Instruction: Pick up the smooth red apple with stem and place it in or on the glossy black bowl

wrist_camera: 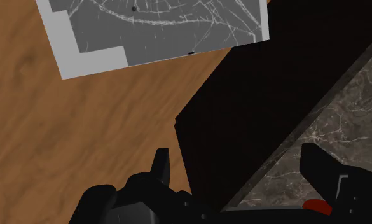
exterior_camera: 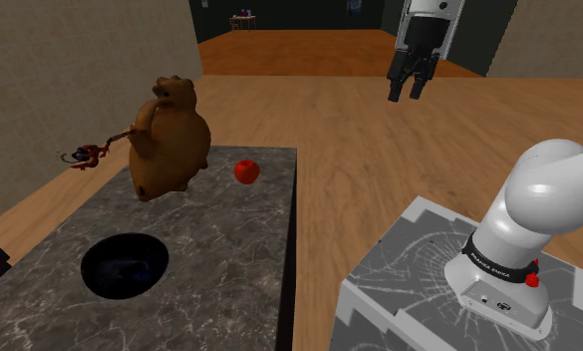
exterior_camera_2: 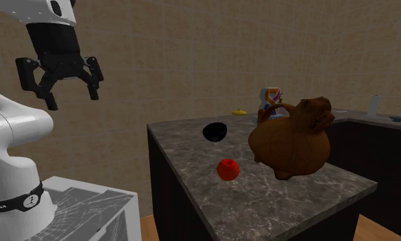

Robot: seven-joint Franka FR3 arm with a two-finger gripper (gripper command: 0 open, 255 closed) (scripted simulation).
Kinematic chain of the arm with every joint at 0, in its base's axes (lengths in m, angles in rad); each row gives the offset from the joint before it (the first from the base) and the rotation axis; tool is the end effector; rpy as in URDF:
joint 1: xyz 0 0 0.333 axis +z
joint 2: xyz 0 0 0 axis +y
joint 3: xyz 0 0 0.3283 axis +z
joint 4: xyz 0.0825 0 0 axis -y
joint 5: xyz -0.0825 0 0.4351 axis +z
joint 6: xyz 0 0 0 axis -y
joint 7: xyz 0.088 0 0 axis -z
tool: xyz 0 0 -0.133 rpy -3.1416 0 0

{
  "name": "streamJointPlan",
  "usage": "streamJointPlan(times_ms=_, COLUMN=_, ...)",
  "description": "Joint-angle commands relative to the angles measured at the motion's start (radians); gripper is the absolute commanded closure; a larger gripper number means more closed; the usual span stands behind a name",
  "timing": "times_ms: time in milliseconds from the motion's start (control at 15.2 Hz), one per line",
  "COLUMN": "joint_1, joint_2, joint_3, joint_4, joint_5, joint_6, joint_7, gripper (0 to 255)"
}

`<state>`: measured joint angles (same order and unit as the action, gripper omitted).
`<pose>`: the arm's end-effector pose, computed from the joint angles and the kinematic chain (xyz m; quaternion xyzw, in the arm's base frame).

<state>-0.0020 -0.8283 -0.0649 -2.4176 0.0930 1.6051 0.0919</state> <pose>0.3405 -0.0144 0.5591 -0.9950 0.0701 -0.0057 0.0705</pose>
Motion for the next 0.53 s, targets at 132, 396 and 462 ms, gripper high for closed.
streamJointPlan(times_ms=132, joint_1=0.010, joint_2=0.036, joint_3=0.024, joint_4=-0.021, joint_5=0.020, joint_6=0.074, joint_7=0.022, gripper=0)
streamJointPlan(times_ms=396, joint_1=0.030, joint_2=0.124, joint_3=0.073, joint_4=-0.044, joint_5=0.057, joint_6=0.221, joint_7=0.063, gripper=0)
streamJointPlan(times_ms=462, joint_1=0.035, joint_2=0.150, joint_3=0.084, joint_4=-0.046, joint_5=0.065, joint_6=0.257, joint_7=0.073, gripper=0)
